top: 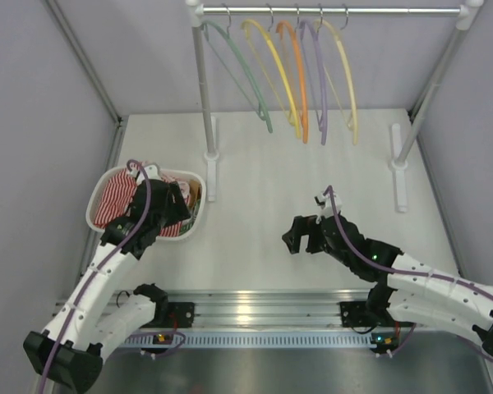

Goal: Place the tank top on the hanger

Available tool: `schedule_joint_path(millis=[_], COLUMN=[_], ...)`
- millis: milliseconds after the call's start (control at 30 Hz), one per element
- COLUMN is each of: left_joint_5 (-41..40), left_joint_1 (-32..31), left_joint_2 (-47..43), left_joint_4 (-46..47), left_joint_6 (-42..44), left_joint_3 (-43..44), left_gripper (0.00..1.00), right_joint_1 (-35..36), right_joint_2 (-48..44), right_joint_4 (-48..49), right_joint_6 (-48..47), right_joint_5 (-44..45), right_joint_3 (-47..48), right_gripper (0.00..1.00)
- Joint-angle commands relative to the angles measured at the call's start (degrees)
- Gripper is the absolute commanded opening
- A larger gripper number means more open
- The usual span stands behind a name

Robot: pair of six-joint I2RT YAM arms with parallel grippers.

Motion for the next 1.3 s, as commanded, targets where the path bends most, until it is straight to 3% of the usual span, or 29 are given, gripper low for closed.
schedule_joint_path(millis=[0, 267, 567, 833, 1067, 1167, 1267], left_joint_5=[-5.1, -10.9, -13.4, -15.5, -15.9, -15.7, -14.8], left_joint_1=[0.1, 0.1, 0.2, 0.8, 2.3, 2.6, 2.8], left_joint_2=[3.5, 11.9, 22.6, 26.9, 29.2, 28.7, 27.0], left_joint_4=[-0.3, 3.9, 5.2, 7.0, 8.2, 8.4, 6.0], left_joint_6=[-0.9, -0.1, 1.2, 1.1, 2.5, 3.4, 3.5], left_joint_3=[2.8, 6.1, 10.2, 9.3, 9.0, 8.4, 9.5], left_gripper=[0.72, 0.66, 0.52, 0.52, 0.45, 0.33, 0.07], right_joint_1=[0.8, 0.7, 0.8, 0.8, 0.8, 0.8, 0.8], right_joint_2=[-1.4, -1.3, -1.7, -0.3, 3.7, 7.4, 11.6], right_joint_4=[2.7, 3.5, 3.5, 5.4, 10.6, 13.8, 15.8], right_joint_6=[-0.4, 0.3, 0.4, 0.6, 0.3, 0.2, 0.2], right_joint_5=[-1.8, -3.1, -3.7, -4.7, -8.9, -10.9, -12.5], right_joint_3=[-0.8, -1.6, -1.7, -2.1, -0.1, 1.9, 4.9], right_gripper=[1.00, 1.00, 1.00, 1.00, 1.00, 1.00, 1.00])
